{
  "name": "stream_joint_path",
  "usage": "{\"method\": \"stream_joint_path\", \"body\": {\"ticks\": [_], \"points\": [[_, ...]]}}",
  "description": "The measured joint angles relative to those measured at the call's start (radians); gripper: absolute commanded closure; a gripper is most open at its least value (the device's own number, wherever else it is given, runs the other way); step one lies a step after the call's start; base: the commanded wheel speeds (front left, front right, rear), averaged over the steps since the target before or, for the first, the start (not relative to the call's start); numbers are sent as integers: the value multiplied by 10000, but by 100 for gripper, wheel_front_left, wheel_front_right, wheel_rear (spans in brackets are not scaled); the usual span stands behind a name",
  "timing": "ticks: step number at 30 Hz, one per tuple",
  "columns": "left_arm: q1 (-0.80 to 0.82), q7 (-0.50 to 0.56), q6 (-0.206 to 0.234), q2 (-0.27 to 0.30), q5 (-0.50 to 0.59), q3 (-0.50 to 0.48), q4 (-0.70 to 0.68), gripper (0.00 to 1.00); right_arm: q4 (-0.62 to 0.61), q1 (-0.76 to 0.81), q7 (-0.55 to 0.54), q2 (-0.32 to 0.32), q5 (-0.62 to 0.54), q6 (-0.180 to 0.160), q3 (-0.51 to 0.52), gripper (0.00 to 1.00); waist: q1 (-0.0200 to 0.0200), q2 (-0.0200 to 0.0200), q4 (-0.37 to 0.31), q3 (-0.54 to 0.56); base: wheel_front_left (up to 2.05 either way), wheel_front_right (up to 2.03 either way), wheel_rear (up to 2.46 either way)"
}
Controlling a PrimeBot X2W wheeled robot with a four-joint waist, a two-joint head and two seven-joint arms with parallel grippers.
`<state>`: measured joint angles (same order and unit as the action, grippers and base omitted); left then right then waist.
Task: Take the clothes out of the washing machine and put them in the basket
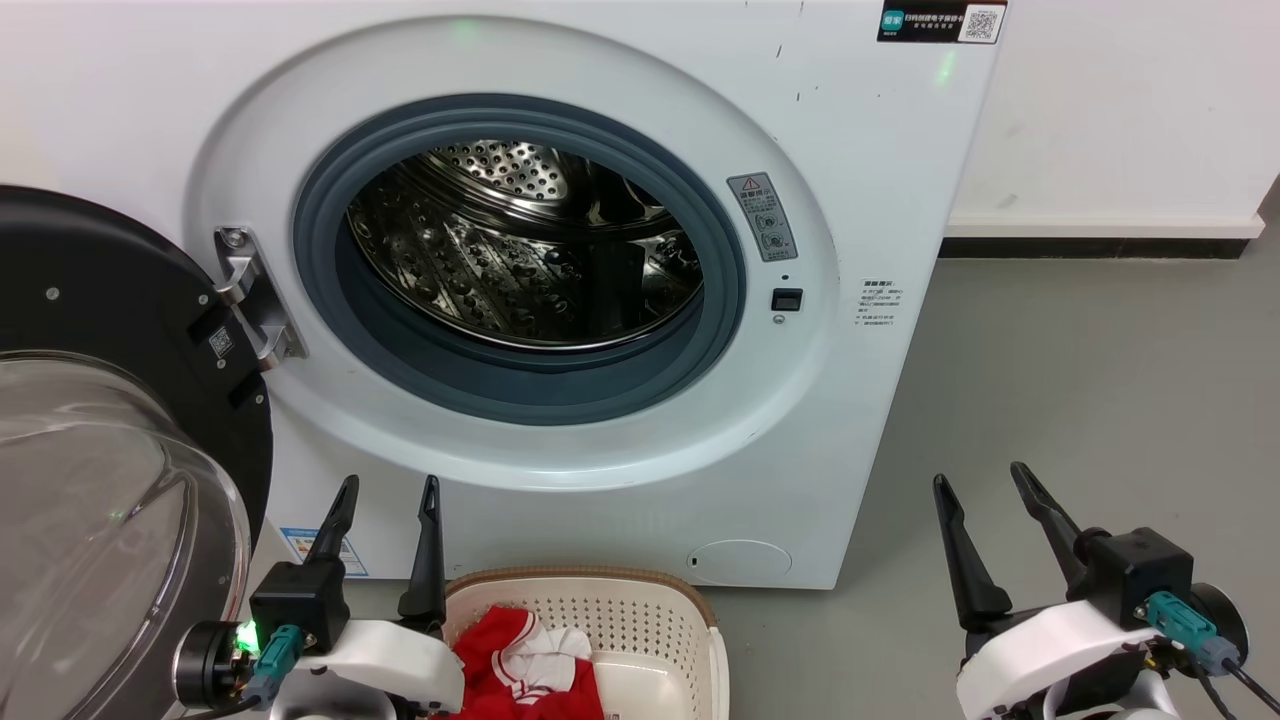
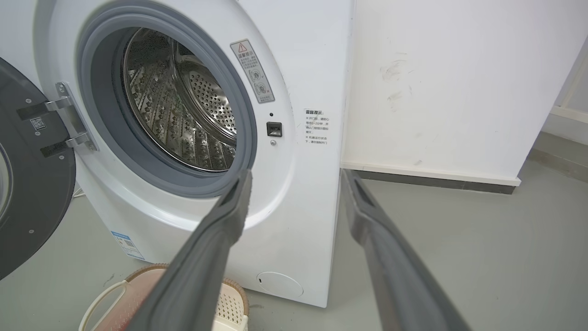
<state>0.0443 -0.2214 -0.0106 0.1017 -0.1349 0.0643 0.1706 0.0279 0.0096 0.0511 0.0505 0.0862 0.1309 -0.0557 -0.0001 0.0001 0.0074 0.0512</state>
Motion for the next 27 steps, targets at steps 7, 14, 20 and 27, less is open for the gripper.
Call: {"method": "stream_joint_path", "body": {"ticks": [7,14,20,27], "points": [[-116,44,15,-29,-142,-8,286,100,244,135,4,-2,42,2,-29,100,1,0,-19,-7,0,0,0],[-134,454,-71,-77,-1461,-242,458,100,410,189,-48,25,1528,2,13,100,1,0,-20,-37,0,0,0],[-132,648,-161,-111,-2596,-334,454,100,579,134,-130,79,2759,2,79,100,1,0,-23,-63,0,0,0],[-106,897,-263,-150,-3816,-430,453,100,746,84,-221,127,4086,0,150,100,1,0,-27,-94,0,0,0]]}}
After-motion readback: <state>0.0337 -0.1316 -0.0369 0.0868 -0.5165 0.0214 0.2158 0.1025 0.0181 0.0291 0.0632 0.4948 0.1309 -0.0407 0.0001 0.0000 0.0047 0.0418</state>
